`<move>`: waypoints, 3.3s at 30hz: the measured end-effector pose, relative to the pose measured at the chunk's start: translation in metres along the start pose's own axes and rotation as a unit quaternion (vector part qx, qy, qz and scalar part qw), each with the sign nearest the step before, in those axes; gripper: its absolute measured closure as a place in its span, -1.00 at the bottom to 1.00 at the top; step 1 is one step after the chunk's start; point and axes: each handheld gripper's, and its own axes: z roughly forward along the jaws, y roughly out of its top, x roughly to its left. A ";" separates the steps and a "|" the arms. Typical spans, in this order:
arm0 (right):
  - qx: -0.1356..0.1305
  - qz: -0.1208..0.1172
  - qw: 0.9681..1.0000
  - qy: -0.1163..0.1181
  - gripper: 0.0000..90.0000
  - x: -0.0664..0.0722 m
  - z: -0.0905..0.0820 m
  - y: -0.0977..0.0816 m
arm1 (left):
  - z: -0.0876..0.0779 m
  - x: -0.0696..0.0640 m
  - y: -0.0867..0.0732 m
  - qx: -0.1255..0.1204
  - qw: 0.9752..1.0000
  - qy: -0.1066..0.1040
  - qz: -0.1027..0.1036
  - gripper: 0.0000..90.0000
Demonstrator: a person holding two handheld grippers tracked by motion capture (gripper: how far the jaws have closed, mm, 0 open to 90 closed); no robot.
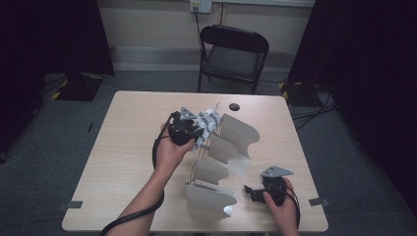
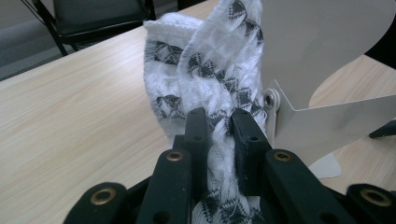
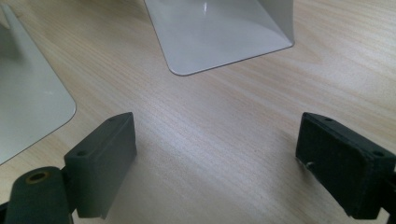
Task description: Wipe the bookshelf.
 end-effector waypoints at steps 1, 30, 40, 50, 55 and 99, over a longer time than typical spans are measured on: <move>0.000 0.000 1.000 0.000 -0.74 0.000 0.000 0.000 | 0.000 0.000 0.000 0.000 1.000 0.000 0.000 0.74; 0.000 -0.001 1.000 0.001 -0.74 0.000 0.000 0.000 | 0.044 0.001 -0.087 0.083 0.996 -0.013 -0.030 0.73; 0.000 -0.002 1.000 0.002 -0.74 0.000 0.000 0.000 | 0.016 0.014 -0.067 0.053 0.998 0.004 -0.044 0.73; 0.000 -0.002 1.000 0.002 -0.74 0.000 0.000 0.000 | -0.010 0.013 -0.001 0.001 1.000 0.018 -0.017 0.72; 0.001 -0.002 1.000 0.003 -0.74 0.000 0.000 0.000 | -0.003 0.003 0.020 -0.001 1.000 0.014 0.000 0.72; 0.001 -0.003 1.000 0.004 -0.74 0.000 0.001 0.001 | 0.059 0.002 -0.077 0.080 0.996 -0.006 -0.026 0.70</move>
